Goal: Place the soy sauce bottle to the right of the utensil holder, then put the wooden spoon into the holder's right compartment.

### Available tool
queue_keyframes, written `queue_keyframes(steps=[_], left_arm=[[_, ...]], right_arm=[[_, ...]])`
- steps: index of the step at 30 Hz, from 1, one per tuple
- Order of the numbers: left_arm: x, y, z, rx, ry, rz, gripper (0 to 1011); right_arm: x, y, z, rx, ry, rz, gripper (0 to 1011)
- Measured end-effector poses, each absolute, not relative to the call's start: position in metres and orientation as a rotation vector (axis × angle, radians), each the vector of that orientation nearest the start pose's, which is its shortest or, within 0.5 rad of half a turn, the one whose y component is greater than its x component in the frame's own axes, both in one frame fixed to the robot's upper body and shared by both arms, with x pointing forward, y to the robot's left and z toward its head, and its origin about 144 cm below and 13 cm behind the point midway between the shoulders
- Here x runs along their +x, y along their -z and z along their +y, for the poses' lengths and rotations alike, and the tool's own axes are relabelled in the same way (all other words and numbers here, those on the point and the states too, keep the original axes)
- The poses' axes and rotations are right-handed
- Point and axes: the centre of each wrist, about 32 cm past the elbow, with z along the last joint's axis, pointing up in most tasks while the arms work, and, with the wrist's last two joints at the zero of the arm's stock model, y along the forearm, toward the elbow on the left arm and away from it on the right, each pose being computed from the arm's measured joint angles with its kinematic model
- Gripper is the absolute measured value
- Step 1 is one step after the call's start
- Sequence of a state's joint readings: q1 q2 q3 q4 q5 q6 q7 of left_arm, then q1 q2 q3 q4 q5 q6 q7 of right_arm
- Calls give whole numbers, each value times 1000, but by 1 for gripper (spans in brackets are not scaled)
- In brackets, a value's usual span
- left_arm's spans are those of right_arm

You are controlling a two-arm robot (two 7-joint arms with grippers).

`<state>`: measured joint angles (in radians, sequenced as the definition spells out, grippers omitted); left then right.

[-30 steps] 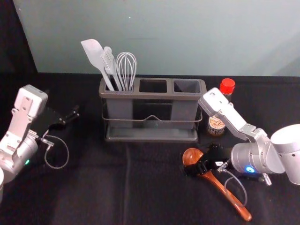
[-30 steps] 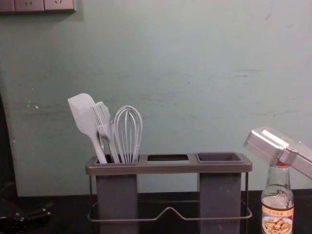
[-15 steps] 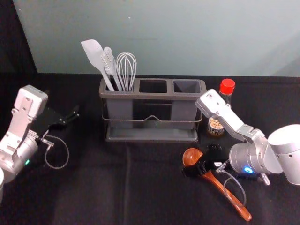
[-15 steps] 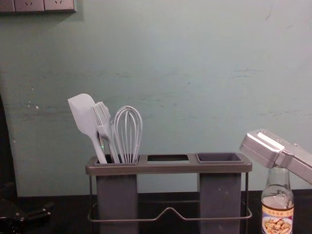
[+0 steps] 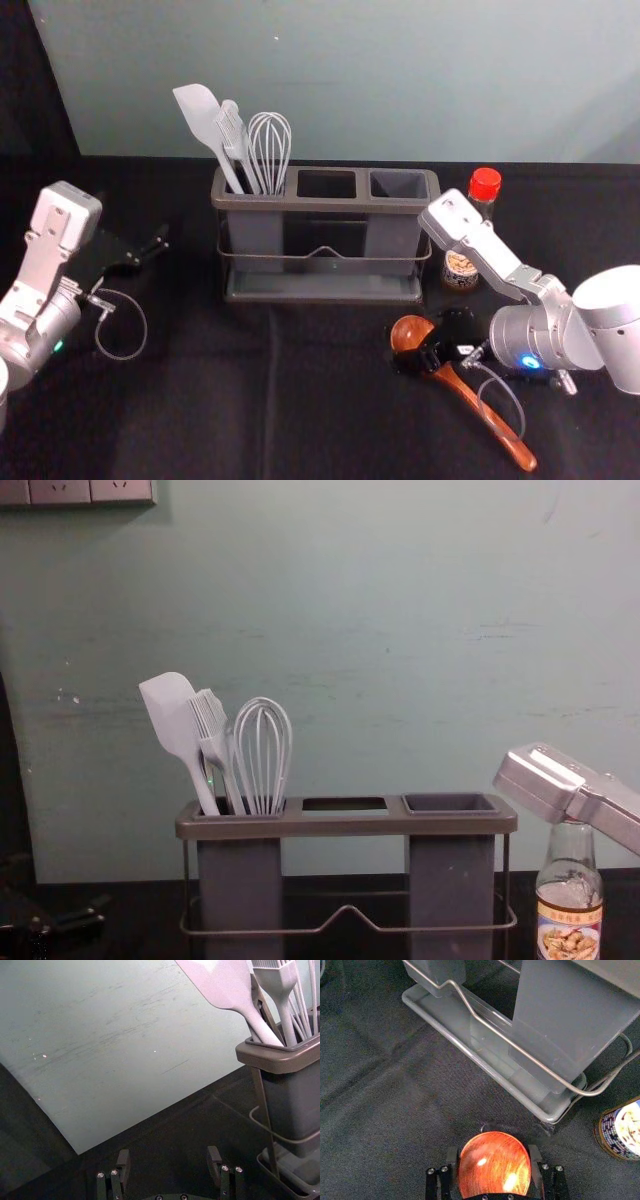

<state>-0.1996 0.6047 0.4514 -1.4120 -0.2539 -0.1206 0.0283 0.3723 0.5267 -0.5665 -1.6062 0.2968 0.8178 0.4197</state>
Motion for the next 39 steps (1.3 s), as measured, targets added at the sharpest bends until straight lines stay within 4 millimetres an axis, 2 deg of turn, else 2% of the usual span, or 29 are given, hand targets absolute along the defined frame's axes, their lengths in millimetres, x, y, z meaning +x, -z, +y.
queue_keyframes(steps=[2, 18, 32, 39], left_arm=[[489, -1140, 310, 304, -1248, -285, 1005], [489, -1140, 310, 304, -1248, -285, 1005], [489, -1140, 310, 304, -1248, -285, 1005], [489, -1140, 310, 304, -1248, -285, 1005]], right_arm=[[511, -1221, -223, -764, 762, 270, 840], [507, -1224, -225, -731, 764, 252, 837], [472, -1281, -237, -485, 762, 45, 837], [465, -1294, -240, -371, 794, -61, 838]])
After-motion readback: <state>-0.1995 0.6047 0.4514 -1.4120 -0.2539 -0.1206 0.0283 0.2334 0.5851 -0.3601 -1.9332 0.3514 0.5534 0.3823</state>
